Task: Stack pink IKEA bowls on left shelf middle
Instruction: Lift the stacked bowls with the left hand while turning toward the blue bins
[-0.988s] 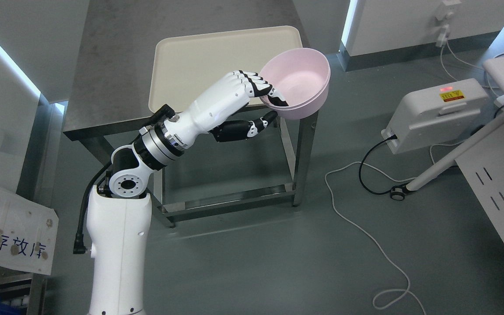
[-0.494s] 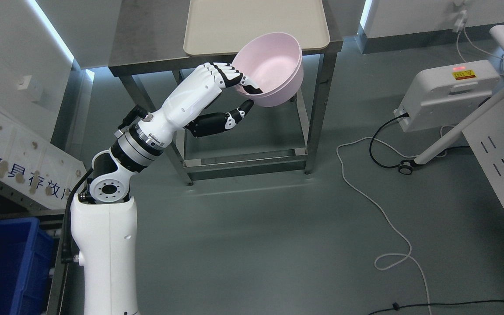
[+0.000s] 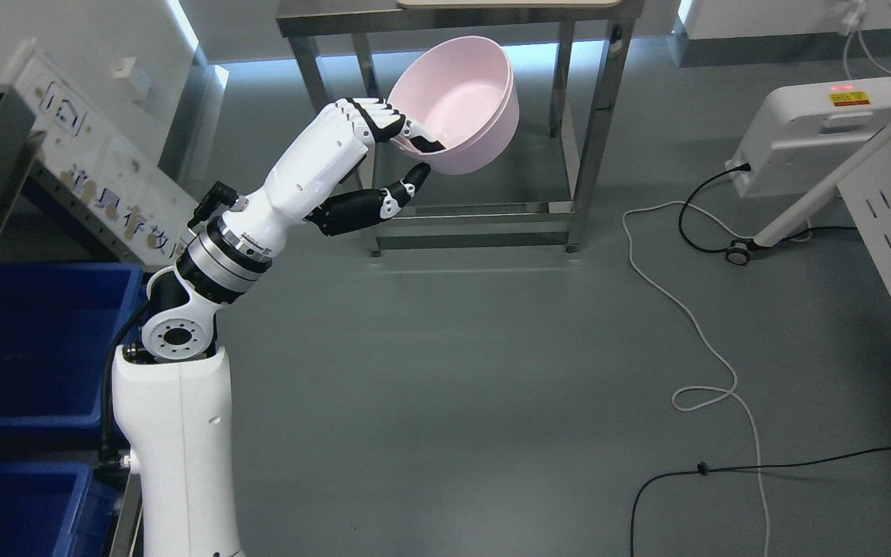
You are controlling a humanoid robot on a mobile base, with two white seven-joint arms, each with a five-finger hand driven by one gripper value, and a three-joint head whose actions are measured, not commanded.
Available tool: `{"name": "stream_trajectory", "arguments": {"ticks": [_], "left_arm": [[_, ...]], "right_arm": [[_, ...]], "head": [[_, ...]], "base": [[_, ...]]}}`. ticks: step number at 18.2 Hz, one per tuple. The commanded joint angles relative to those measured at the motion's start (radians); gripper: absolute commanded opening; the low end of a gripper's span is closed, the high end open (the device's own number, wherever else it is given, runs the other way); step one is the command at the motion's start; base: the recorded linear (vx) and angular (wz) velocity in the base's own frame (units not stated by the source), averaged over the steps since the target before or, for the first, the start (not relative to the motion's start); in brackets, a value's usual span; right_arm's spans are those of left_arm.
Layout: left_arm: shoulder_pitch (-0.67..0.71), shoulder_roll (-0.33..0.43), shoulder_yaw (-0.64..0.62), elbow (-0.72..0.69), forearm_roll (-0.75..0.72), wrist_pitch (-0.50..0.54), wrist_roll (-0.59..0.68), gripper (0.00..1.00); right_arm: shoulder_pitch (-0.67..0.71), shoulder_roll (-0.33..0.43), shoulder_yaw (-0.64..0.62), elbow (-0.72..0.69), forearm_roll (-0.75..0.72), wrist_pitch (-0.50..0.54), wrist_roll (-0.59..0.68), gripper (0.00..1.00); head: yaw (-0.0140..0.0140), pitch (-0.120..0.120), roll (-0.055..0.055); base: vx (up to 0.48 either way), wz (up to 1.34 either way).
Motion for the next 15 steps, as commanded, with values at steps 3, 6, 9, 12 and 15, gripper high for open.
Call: {"name": "stream_trajectory", "arguments": {"ticks": [3,6,9,12,15], "left_arm": [[-0.001,0.018,0.013,-0.024,0.018,0.001,0.001,0.01],[-0.001,0.018,0.013,-0.024,0.018,0.001,0.001,0.01],[-0.001,0.018,0.013,-0.024,0.026,0.001,0.001,0.02],[0.0,0.018,0.006,-0.024,0.038,0.0,0.001,0.02],[-0.006,0.018,-0.025,-0.039,0.055,0.0,0.01,0.02]], "right_arm": [[0.0,-0.017,-0.005,-0.018,-0.002,0.001,0.0,1.0],[0.0,-0.017,-0.005,-0.018,-0.002,0.001,0.0,1.0],[0.0,-0.017,-0.005,-0.018,-0.002,0.001,0.0,1.0],[0.0,-0.017,-0.005,-0.018,-0.002,0.001,0.0,1.0],[0.0,-0.017,-0.005,-0.018,-0.002,0.001,0.0,1.0]], "head": [[0.0,0.0,0.0],[0.0,0.0,0.0],[0.0,0.0,0.0],[0.0,0.0,0.0],[0.0,0.0,0.0]], "base": [[-0.377,0.58],[-0.362,0.93],[-0.256,1.48],[-0.225,1.67],[-0.123,1.64]]}}
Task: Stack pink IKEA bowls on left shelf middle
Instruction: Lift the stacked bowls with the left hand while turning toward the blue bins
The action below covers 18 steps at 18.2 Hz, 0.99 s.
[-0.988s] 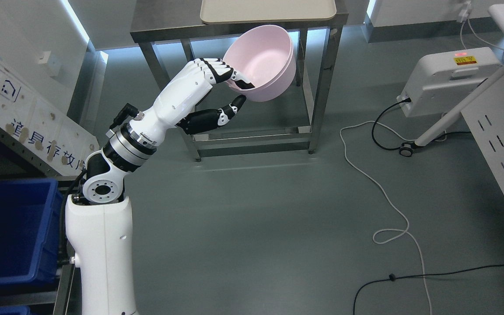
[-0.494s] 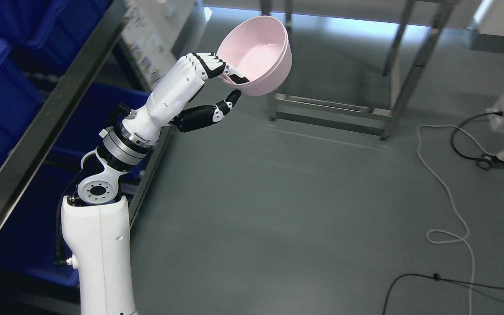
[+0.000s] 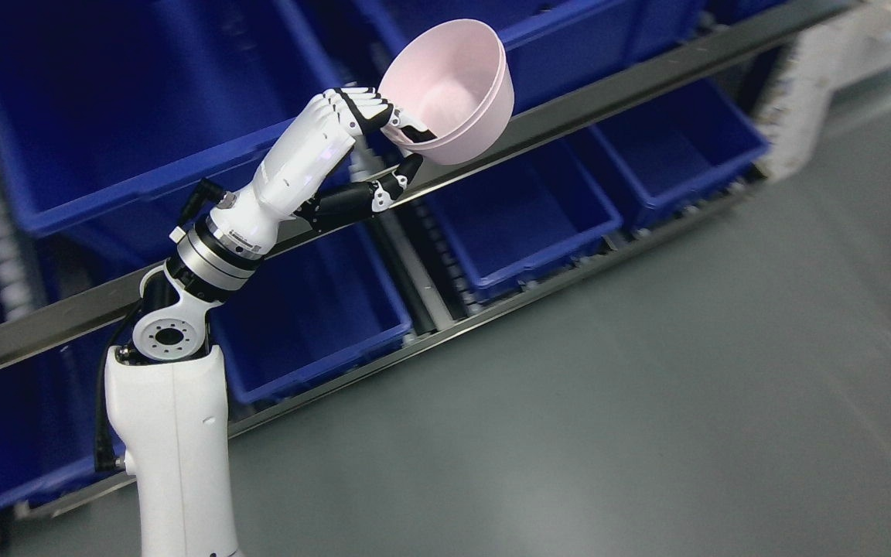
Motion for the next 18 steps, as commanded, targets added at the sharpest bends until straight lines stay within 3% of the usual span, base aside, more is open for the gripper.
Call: {"name": "stream_trajectory", "arguments": {"ticks": [1,5,9,14,18], "left_arm": [[-0.01,0.017,-0.051,-0.026,0.025,0.001,0.023,0.02],[-0.089,0.017,-0.065,-0.031,0.023,0.034,0.034,0.02],[-0.257,0.017,-0.058,0.004,0.012,0.209,0.031,0.02],[-0.375,0.024,-0.068,0.172,-0.078,0.387,0.011,0.02],[-0.413,0.109,-0.148,0.376,-0.081,0.472,-0.018,0.04]], "right_arm": [[0.0,-0.017,-0.005,-0.017,-0.002,0.001,0.0,1.0],[0.0,-0.017,-0.005,-0.017,-0.002,0.001,0.0,1.0],[0.0,-0.017,-0.005,-0.017,-0.002,0.001,0.0,1.0],[0.0,-0.017,-0.005,-0.017,-0.002,0.001,0.0,1.0],[0.0,-0.017,-0.005,-0.017,-0.002,0.001,0.0,1.0]], "head": [[0.0,0.0,0.0],[0.0,0.0,0.0],[0.0,0.0,0.0],[0.0,0.0,0.0],[0.0,0.0,0.0]], "base": [[-0.056,1.6],[0.031,1.13],[0.08,0.37],[0.057,0.1],[0.031,0.01]]}}
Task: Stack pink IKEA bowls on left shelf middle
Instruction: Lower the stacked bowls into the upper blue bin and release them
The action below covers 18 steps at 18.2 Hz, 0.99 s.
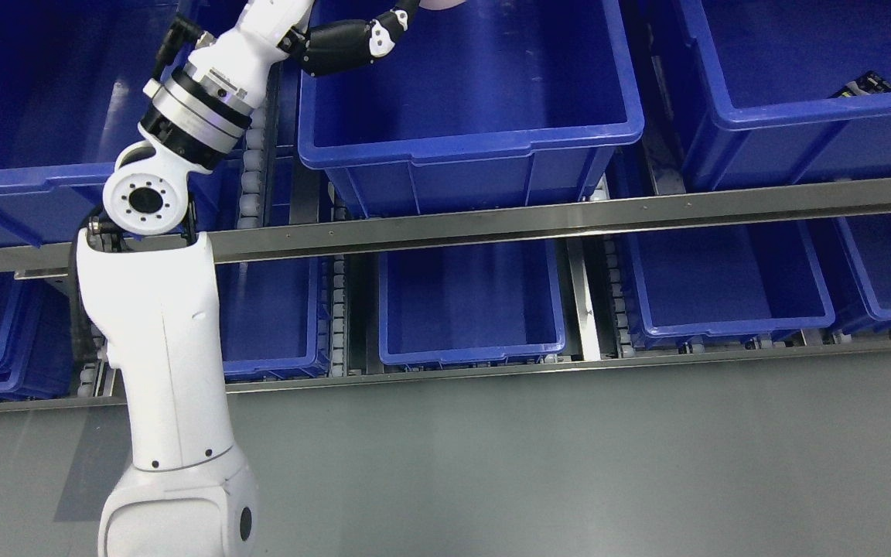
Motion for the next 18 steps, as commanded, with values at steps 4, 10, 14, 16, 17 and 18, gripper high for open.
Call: {"name": "stream_trajectory", "arguments": {"ticks": [4,10,14,16,17,18], "left_arm": [[-0.166,0.071,-0.09,0.525,-0.029,0.04,-0.003,0.05],[-0.166,0.057,-0.113,0.639,-0.029,0.04,0.047,0.16],[-0.169,0.057,-0.102,0.645,-0.029,0.042,0.126,0.33],[-0.174,0.056,-0.105,0.645,-0.029,0.048,0.158,0.46],[-0.174,0.056,-0.113,0.645,-0.029,0.05,0.166,0.56],[-0.174,0.056,-0.114,0.645,-0.029,0.05,0.166,0.64]], "right_arm": [[0.0,-0.017,-0.005,-0.017,-0.002,0.001,0.0,1.0],[0.0,-0.017,-0.005,-0.017,-0.002,0.001,0.0,1.0],[0.0,-0.017,-0.005,-0.017,-0.002,0.001,0.0,1.0],[0.0,-0.017,-0.005,-0.017,-0.002,0.001,0.0,1.0],[0.0,-0.017,-0.005,-0.017,-0.002,0.001,0.0,1.0],[0.0,-0.017,-0.005,-0.017,-0.002,0.001,0.0,1.0]], "head": [[0.0,0.0,0.0],[0.0,0.0,0.0],[0.0,0.0,0.0],[0.0,0.0,0.0],[0.0,0.0,0.0],[0.0,0.0,0.0]], "base": [[0.017,0.0],[0.002,-0.01],[0.0,0.0],[0.0,0.0],[0.0,0.0],[0.0,0.0]]}}
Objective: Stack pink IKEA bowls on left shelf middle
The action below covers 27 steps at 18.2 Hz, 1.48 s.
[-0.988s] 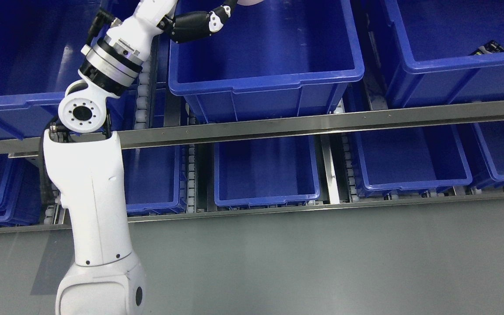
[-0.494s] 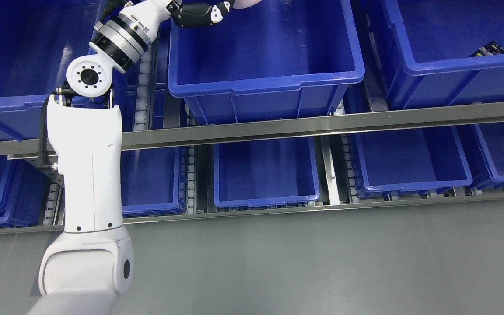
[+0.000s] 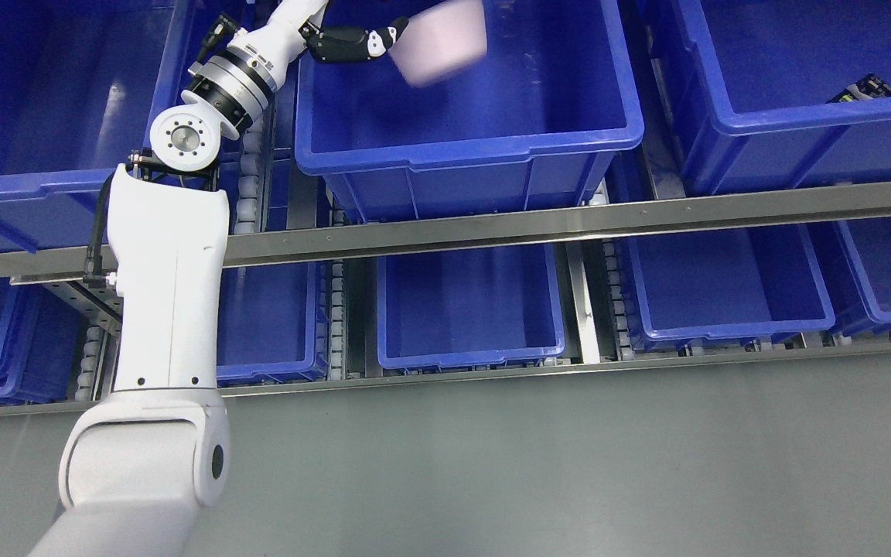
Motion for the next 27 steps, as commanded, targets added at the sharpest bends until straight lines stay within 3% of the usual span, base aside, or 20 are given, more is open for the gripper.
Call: {"name": "stream_trajectory", "arguments": {"ticks": [1,4,6,8,10,12,18,27], "left_arm": [[-0.009,0.004,-0.047,0.132,-0.001,0.01,0.022,0.69],[-0.012,-0.039,0.013,0.117,0.02,0.007,0.04,0.9],[-0.011,-0.054,0.153,0.073,0.095,0.007,0.105,0.95],[-0.003,-0.054,0.199,0.018,0.289,0.01,0.204,0.98],[0.024,-0.054,0.182,-0.031,0.434,0.021,0.319,0.98],[0.078,-0.054,0.165,-0.1,0.447,0.05,0.398,0.99],[0.279,-0.054,0.062,-0.335,0.492,0.093,0.406,1.0],[0.314,-0.054,-0.001,-0.34,0.499,0.094,0.409,1.0]], "right_arm": [[0.0,-0.017,-0.005,-0.017,-0.002,0.001,0.0,1.0],[0.0,-0.017,-0.005,-0.017,-0.002,0.001,0.0,1.0],[0.0,-0.017,-0.005,-0.017,-0.002,0.001,0.0,1.0],[0.0,-0.017,-0.005,-0.017,-0.002,0.001,0.0,1.0],[0.0,-0.017,-0.005,-0.017,-0.002,0.001,0.0,1.0],[0.0,-0.017,-0.005,-0.017,-0.002,0.001,0.0,1.0],[0.0,-0.017,-0.005,-0.017,-0.002,0.001,0.0,1.0],[0.0,-0.017,-0.005,-0.017,-0.002,0.001,0.0,1.0]], "head": [[0.0,0.0,0.0],[0.0,0.0,0.0],[0.0,0.0,0.0],[0.0,0.0,0.0],[0.0,0.0,0.0],[0.0,0.0,0.0],[0.0,0.0,0.0],[0.0,0.0,0.0]], "base": [[0.0,0.0],[0.015,-0.01],[0.016,0.0],[0.018,0.01],[0.019,-0.02],[0.016,0.0],[0.006,0.0],[0.0,0.0]]}}
